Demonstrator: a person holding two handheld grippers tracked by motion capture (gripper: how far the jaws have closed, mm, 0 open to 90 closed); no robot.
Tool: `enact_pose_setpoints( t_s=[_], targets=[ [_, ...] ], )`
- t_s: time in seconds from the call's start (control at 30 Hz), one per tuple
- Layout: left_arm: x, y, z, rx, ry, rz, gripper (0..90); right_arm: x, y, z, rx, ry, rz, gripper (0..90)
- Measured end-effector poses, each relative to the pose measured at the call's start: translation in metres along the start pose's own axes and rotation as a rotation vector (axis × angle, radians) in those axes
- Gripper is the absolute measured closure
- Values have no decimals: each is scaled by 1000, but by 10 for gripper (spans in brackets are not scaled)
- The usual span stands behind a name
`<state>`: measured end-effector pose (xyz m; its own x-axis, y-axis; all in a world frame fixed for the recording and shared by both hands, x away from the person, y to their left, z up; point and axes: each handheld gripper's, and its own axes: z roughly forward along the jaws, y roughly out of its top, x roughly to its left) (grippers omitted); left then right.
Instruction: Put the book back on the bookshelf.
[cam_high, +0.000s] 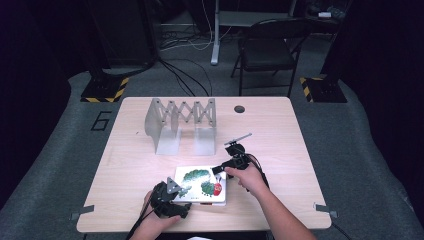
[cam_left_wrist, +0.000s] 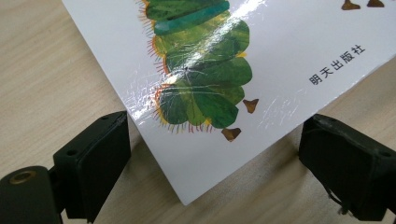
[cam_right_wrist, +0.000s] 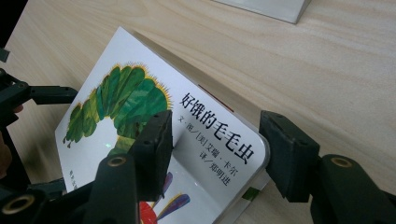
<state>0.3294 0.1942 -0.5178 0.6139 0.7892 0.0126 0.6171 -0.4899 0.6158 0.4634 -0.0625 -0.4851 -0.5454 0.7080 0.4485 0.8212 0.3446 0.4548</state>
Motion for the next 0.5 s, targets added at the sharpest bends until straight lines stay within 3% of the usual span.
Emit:
enact_pose_setpoints(
  t_s=[0.3, 0.43, 0.5],
  targets=[
    [3, 1, 0, -1, -20, 6, 91, -1, 0, 0, -2, 2, -1, 451],
    [9, 2, -2, 0, -94, -6, 84, -3, 0, 0, -2, -5, 1, 451],
    [11, 2, -3, 3, -105, -8, 84, -3, 0, 0, -1, -6, 3, 450]
  ],
)
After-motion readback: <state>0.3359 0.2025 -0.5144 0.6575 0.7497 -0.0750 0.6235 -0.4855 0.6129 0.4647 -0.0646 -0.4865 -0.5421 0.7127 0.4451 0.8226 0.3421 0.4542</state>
